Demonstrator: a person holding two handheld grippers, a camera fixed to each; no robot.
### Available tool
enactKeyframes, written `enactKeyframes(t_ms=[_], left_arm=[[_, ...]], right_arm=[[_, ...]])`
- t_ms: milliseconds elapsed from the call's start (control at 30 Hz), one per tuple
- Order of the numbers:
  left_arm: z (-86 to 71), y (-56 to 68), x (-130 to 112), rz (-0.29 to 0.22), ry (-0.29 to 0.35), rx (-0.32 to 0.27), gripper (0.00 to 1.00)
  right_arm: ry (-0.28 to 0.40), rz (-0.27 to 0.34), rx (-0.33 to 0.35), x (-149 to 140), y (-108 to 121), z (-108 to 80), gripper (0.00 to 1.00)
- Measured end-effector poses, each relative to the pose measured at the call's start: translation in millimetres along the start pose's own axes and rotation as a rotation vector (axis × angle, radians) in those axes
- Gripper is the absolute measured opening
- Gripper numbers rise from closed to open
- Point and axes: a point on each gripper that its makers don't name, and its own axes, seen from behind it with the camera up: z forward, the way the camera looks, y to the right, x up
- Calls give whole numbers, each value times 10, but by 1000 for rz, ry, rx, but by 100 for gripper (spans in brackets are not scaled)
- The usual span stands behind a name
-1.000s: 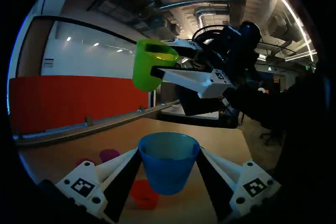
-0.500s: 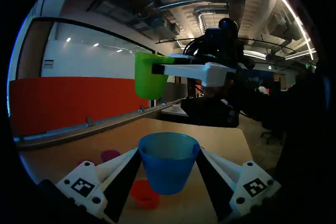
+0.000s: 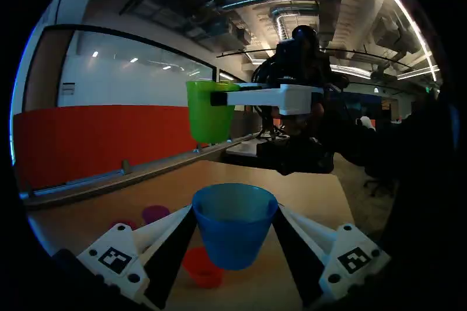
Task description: Pour water
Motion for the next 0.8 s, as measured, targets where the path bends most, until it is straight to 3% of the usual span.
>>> enactKeyframes(t_ms=[467,800], left_arm=[[-131,-167,-105,24,-79,37,86],[-241,-308,-279,54,-171,66,87]], right_arm=[[-77,58,-6,-350,133,-110,91],[-133,62,-4,-594,178,-224,91]])
